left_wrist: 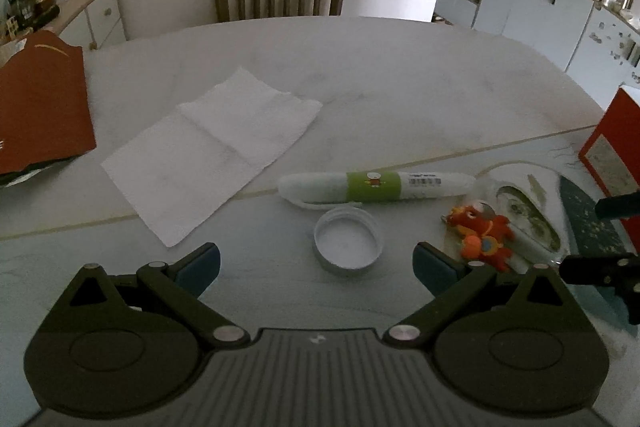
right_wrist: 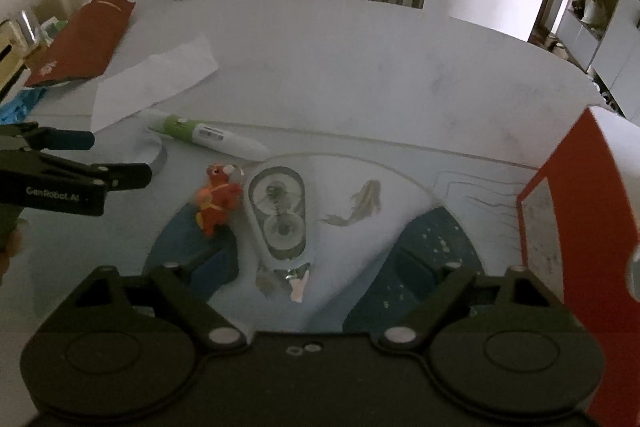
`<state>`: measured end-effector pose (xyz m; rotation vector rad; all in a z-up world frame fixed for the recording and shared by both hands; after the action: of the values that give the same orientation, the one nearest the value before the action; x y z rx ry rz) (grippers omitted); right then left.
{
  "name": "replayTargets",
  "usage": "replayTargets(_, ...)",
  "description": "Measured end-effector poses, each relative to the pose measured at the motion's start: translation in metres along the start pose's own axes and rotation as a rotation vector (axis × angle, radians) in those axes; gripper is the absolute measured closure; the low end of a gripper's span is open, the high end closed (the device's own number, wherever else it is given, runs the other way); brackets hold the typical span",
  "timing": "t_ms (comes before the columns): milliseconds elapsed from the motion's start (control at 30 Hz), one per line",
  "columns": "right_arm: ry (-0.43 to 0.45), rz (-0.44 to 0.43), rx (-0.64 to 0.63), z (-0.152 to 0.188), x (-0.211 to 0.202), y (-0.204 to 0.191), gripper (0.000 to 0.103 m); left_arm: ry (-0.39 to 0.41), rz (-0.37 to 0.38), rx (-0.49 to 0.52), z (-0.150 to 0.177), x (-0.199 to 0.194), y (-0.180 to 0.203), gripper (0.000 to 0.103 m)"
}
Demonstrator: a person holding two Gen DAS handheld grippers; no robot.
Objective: Organize objects
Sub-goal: 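Withdraw both tools and reach toward the pen, lid and orange toy, then grasp the white lid with the left tool while the right tool grasps the clear tape dispenser, then carry the white lid and tape dispenser over the shoebox with both tools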
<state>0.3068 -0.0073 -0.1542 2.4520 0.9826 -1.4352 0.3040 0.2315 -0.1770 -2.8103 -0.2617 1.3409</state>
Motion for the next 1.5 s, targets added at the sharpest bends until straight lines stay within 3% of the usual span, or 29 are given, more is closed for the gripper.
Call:
replayTargets(600,-0.031,-0.011,-0.034,-0.007,0.028,-0.003,0.031,0.042,-0.004,0.042,0.005,0.01,0.009,0.002)
replayTargets(700,-0.024,-0.003,-0.043,-0.009,0.029,-0.004,0.037,0.054,-0.01,0.07,0.005,0.008,0.012,0.013)
replayTargets(900,-0.008,-0.01,-0.067,-0.008,0.029,-0.013,0.059,0.069,-0.001,0.114,0.002,0.002,0.019,0.051)
replayTargets(967,-0.008,-0.003,-0.083,-0.008,0.029,-0.016,0.059,0.068,0.006,0.125,0.002,-0.001,0.022,0.065)
replayTargets(1500,0.051,-0.03,0.074,0.016,-0.02,-0.009,0.06,0.005,0.028,0.061,0.025,-0.037,0.031,0.065)
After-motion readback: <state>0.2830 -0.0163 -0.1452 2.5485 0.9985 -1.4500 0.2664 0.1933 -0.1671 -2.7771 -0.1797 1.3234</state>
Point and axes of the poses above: each gripper's, at about its wrist camera, not at the fingertips, and x roughly the way its jaws point, y to its right, z to its underside, the point moved 3 cm from there along x, roughly the way its jaws point, and after that the axes turned 11 degrees about -z, right-handed, at the moved point
